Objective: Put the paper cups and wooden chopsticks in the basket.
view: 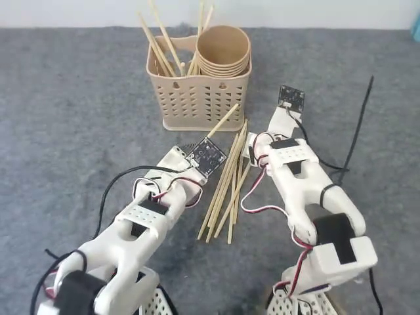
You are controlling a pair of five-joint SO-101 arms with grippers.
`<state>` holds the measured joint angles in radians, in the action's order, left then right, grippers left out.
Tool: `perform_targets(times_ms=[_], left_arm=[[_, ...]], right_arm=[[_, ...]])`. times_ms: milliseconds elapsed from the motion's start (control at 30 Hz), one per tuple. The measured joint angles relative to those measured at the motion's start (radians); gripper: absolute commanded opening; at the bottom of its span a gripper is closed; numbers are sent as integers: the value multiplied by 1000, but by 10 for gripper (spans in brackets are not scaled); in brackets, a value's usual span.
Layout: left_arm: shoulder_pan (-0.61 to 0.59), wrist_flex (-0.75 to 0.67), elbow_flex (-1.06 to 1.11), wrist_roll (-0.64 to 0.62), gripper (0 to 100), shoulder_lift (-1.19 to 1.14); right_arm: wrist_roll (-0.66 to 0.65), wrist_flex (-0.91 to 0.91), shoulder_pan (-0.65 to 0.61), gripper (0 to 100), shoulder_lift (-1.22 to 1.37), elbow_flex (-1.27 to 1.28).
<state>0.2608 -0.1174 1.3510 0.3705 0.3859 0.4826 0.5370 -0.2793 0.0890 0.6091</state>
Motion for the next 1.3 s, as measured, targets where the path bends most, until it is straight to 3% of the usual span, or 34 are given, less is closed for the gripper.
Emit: perform_targets(times_ms=[433,567,833,1300], left_arm=[[-2,0,0,0,13,0],[-3,0,0,0,13,0],[-3,0,0,0,13,0],[-3,0,0,0,13,0]], right_arm=[[0,-25,-11,128,95,-54],[0,31,-9,0,124,-110],[0,176,-5,7,114,-129],[0,437,46,7,-448,-127]])
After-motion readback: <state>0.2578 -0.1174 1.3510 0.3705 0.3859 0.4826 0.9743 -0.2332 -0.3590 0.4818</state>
